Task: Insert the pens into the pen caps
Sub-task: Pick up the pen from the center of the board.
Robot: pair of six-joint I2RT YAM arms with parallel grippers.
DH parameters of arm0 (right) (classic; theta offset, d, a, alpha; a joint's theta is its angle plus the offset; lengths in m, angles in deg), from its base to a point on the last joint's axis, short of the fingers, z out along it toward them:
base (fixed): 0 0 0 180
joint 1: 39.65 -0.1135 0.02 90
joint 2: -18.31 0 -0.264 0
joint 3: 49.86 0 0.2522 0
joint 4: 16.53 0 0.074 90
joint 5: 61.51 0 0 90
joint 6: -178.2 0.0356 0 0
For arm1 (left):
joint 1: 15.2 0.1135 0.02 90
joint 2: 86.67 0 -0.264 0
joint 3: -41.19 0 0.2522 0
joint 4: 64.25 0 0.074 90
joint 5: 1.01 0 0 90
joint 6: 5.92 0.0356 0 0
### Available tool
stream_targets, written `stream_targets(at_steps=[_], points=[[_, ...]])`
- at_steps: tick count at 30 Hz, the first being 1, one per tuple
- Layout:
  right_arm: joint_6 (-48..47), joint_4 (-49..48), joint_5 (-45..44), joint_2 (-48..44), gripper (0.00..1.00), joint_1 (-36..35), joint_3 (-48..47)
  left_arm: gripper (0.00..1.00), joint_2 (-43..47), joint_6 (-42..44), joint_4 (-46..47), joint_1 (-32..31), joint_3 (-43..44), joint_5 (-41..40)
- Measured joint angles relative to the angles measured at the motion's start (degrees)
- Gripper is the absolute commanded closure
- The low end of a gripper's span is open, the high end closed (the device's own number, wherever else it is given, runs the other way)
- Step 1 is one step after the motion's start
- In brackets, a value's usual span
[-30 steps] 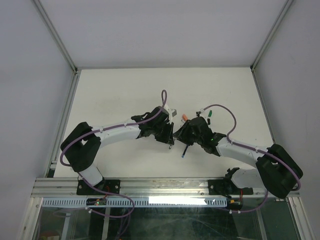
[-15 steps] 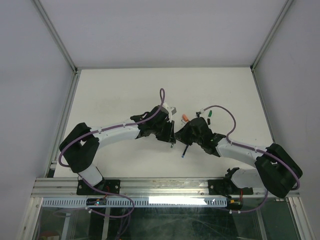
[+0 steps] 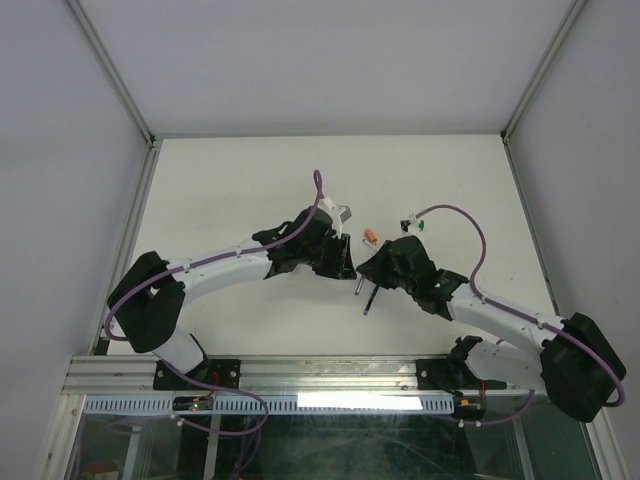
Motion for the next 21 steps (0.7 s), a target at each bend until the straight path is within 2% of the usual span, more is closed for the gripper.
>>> stream_targets(at_steps=[8,15,21], points=[[-13.1,5.7,-5.9,-11.1,1.0,0.0,0.1,0.67,3.5,0.1,1.2,2.3,-1.8,-1.4],[-25.4,15.3,-8.2,-17.5,1.0,0.0,-1.1,0.66,3.5,0.3,1.0,3.0,-1.9,-4.0],[-29.9,21.6,-12.9,-20.4,1.0,0.0,-4.7,0.65,2.6,0.7,0.4,3.0,-1.0,-6.1]])
